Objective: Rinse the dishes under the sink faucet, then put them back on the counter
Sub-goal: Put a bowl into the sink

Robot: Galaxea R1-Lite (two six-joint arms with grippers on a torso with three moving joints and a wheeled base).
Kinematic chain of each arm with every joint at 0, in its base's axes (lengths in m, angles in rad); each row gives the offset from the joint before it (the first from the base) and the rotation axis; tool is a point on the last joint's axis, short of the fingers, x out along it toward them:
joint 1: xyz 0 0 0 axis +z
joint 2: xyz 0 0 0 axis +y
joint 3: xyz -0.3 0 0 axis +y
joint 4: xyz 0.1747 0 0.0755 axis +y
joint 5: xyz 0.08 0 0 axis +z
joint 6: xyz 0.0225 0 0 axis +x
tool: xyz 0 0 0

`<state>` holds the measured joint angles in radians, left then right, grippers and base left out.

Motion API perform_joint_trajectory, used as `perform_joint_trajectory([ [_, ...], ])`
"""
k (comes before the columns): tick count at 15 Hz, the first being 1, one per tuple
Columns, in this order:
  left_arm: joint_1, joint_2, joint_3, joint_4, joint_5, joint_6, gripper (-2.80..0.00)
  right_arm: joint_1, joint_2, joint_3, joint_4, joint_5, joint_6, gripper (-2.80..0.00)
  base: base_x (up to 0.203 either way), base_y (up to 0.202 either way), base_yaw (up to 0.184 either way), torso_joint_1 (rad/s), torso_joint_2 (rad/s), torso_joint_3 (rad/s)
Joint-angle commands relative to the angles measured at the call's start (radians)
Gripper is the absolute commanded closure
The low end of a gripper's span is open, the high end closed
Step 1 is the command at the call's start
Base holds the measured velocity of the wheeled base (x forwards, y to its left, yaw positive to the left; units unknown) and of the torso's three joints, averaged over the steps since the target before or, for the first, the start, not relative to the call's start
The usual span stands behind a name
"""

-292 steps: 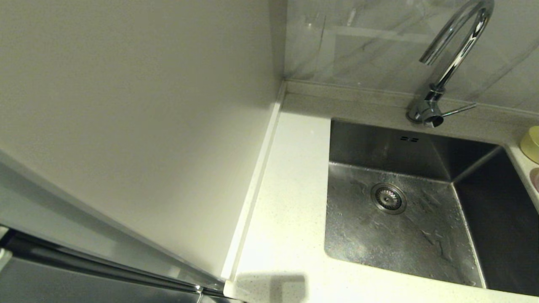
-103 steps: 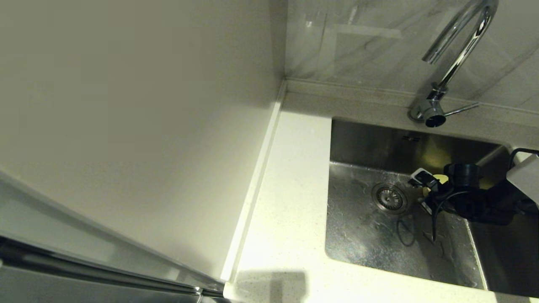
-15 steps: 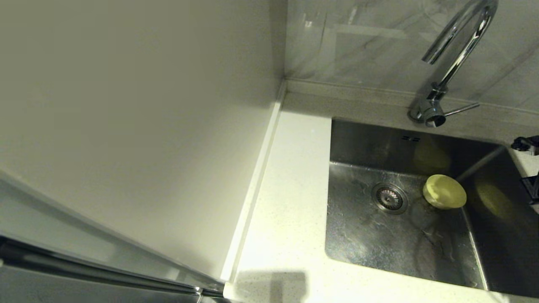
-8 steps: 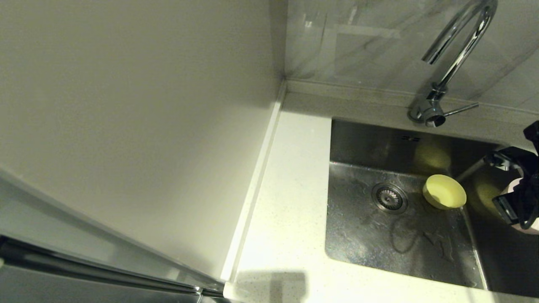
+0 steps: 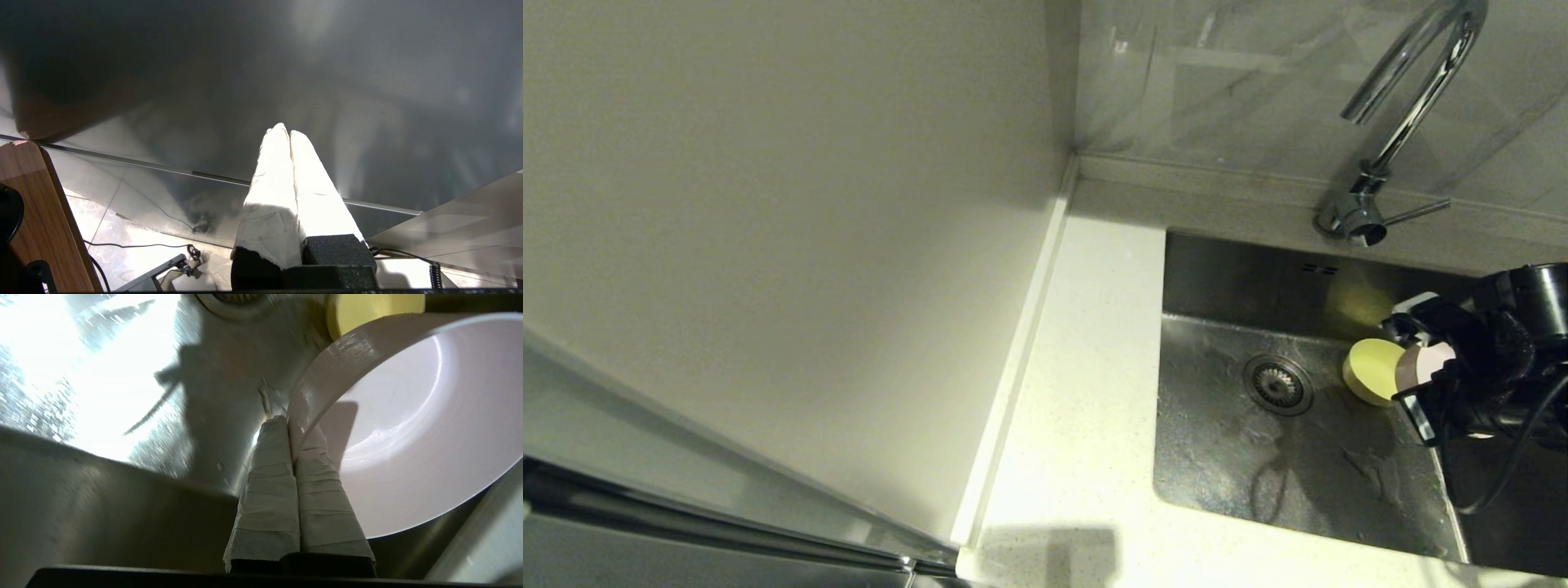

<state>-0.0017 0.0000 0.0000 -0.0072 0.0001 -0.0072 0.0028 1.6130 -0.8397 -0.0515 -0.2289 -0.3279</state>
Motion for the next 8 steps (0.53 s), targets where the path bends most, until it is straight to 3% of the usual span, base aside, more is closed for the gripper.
perform_joint_trajectory([
  [1,0.0,0.0,0.003,0.0,0.0,0.0,0.0,0.058,0.038,0.069,-0.151,-0.001,-0.006,0.0,0.0,0.0,0.0,0.0,0.0,0.0],
  [3,0.0,0.0,0.003,0.0,0.0,0.0,0.0,0.102,0.068,0.142,-0.289,-0.001,-0.026,0.0,0.0,0.0,0.0,0.0,0.0,0.0],
  [8,0.0,0.0,0.003,0.0,0.0,0.0,0.0,0.182,0.17,0.157,-0.416,0.0,-0.093,0.0,0.0,0.0,0.0,0.0,0.0,0.0],
])
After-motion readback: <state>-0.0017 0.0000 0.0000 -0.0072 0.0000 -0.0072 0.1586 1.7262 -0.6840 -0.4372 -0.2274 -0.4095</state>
